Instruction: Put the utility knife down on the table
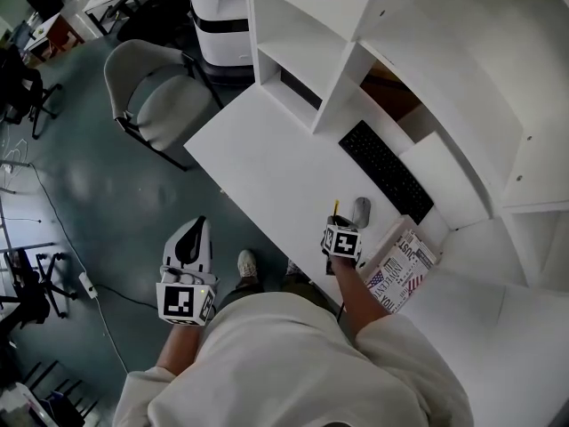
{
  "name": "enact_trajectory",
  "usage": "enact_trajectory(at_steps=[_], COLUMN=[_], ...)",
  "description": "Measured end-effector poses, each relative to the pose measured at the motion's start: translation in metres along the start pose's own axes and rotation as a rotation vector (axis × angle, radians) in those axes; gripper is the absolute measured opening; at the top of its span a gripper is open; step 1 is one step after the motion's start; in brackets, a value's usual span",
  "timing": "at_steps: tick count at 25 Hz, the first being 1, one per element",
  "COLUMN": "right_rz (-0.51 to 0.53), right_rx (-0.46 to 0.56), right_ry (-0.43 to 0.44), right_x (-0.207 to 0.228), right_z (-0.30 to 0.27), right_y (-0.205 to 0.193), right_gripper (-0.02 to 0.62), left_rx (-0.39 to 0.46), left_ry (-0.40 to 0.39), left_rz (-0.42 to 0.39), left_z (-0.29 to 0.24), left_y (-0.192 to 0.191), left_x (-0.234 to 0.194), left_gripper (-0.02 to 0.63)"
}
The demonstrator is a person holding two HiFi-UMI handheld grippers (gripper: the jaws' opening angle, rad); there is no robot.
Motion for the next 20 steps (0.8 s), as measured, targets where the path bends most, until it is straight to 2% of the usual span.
enact_trajectory(at_steps=[20], right_rz=[-0.070], right_rx=[-0.265], right_ry=[0.016], right_x=[0.013], right_z=[-0.051], right_y=[-0.017], right_gripper=[0.072], left_rx=[-0.050], left_ry=[0.053], left_rz=[0.029], left_z=[-0.007], left_y=[-0.014], left_x=[-0.013], left_gripper=[0.000])
Point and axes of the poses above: the fingertips, and each gripper's own axes: z backward along the fingers, x to its right, y out of its top, the point moved 7 cm from there along z, backward along the fingers, and after that the axes turned 10 degrees about y, right-handed, at the moved point
